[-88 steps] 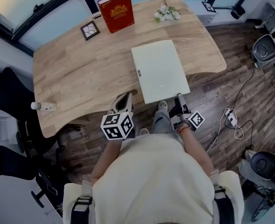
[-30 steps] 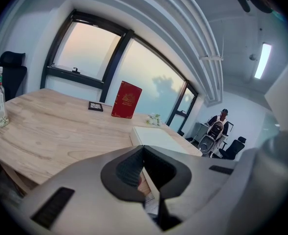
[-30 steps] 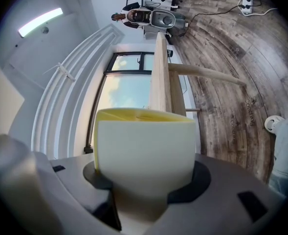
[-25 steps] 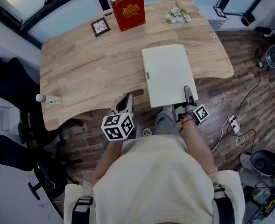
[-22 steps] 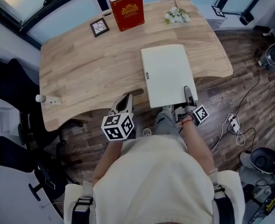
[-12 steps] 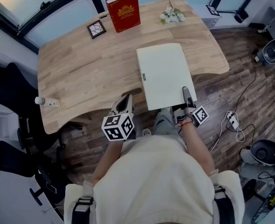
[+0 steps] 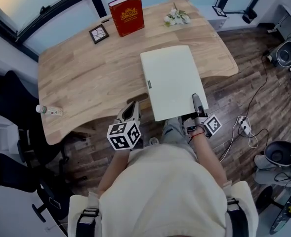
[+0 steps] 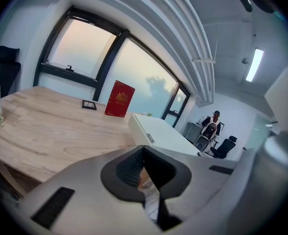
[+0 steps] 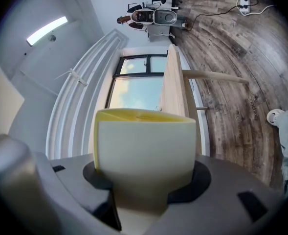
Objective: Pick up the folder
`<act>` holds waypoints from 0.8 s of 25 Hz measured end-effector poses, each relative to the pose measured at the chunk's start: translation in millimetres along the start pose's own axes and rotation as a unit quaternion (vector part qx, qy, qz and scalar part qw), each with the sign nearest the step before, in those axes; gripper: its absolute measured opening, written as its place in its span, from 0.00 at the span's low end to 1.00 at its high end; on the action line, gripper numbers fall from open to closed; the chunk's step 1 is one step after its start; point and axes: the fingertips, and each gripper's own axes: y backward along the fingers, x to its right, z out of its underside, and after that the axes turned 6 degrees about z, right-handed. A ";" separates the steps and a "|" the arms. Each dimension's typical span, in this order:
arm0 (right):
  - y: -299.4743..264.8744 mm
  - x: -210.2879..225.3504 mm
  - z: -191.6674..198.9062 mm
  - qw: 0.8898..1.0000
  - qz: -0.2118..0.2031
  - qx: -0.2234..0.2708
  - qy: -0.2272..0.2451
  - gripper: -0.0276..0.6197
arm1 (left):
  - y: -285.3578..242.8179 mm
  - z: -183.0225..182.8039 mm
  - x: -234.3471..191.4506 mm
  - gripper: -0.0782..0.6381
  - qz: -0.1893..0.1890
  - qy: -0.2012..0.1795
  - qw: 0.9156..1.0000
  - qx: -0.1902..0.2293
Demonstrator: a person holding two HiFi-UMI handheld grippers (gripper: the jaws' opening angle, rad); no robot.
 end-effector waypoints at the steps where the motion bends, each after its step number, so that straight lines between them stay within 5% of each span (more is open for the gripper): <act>1: 1.8 -2.8 0.0 1.000 -0.002 0.001 0.001 0.48 | 0.1 0.2 0.6 0.14 0.001 0.000 1.000 0.000; 20: 28.4 -46.9 2.3 0.999 -0.035 -0.001 0.001 0.48 | 0.4 0.7 9.7 0.14 0.009 -0.003 1.000 0.002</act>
